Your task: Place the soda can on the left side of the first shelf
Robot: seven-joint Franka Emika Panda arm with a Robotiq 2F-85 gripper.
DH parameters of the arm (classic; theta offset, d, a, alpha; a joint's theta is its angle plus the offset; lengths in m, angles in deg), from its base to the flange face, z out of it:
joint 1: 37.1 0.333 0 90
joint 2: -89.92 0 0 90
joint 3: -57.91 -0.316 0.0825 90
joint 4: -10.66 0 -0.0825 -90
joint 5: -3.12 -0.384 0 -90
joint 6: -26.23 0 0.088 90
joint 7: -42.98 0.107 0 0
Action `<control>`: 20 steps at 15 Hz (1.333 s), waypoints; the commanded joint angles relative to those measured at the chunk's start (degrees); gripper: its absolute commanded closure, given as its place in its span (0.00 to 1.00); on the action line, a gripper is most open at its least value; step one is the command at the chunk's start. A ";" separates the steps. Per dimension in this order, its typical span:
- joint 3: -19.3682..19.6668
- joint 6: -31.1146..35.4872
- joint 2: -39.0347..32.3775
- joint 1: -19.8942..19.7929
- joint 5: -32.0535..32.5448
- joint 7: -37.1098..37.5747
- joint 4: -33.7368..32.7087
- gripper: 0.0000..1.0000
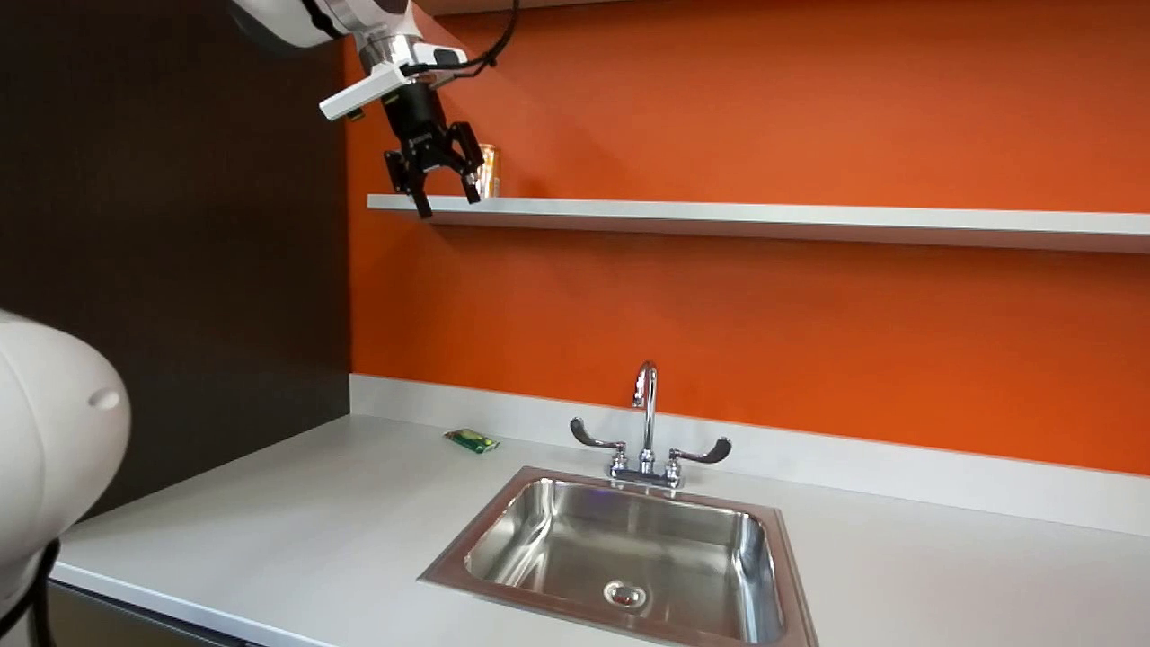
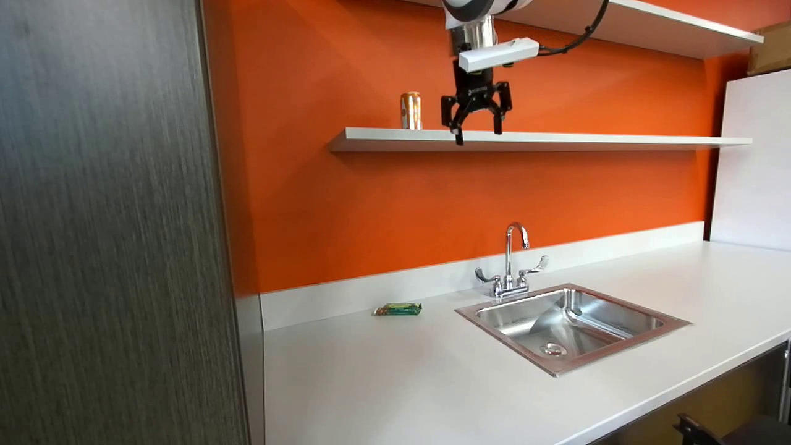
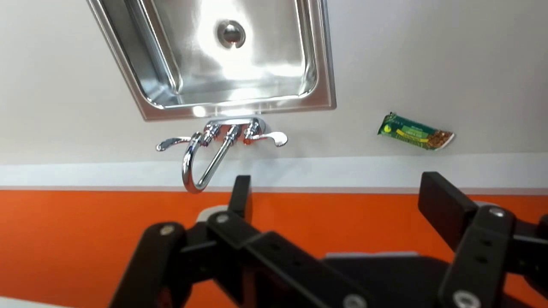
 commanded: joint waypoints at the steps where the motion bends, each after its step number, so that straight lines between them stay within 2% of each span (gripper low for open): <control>1: -0.19 4.30 1.24 -1.77 -2.60 -3.14 6.06 0.00; 5: 0.45 13.23 0.23 -2.23 -3.05 -8.03 11.46 0.00; 12: 1.10 14.98 -1.56 -2.57 -7.11 -12.63 15.53 0.00; 20: 1.31 19.96 0.93 -2.44 -13.06 -14.66 23.26 0.00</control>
